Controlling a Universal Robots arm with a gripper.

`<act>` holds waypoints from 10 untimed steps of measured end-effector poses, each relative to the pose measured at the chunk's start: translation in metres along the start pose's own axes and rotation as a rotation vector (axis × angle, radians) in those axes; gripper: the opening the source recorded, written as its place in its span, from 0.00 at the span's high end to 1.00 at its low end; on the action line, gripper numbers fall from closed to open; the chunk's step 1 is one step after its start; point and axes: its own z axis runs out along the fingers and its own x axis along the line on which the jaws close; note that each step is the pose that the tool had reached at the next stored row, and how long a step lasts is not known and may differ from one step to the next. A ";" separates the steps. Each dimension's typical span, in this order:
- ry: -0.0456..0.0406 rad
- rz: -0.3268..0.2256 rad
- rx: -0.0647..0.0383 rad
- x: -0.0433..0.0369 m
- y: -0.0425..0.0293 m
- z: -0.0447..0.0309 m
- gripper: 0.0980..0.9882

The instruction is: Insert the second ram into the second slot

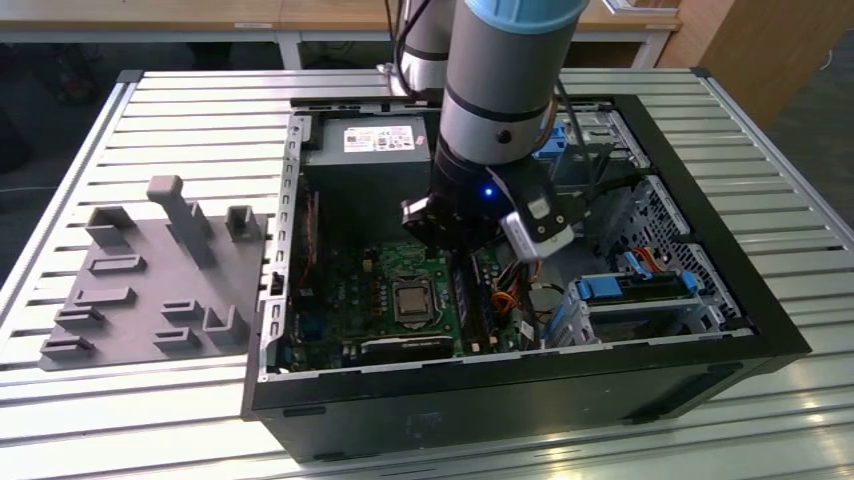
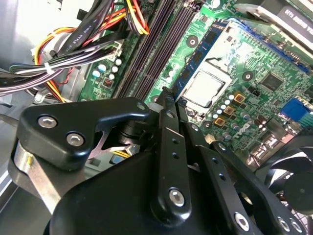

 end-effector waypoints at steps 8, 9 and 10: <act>0.0006 0.000 0.000 -0.0001 -0.0001 0.0035 0.96; 0.0006 0.000 0.000 -0.0001 -0.0001 0.0038 0.96; 0.0006 0.000 0.000 -0.0001 -0.0001 0.0041 0.96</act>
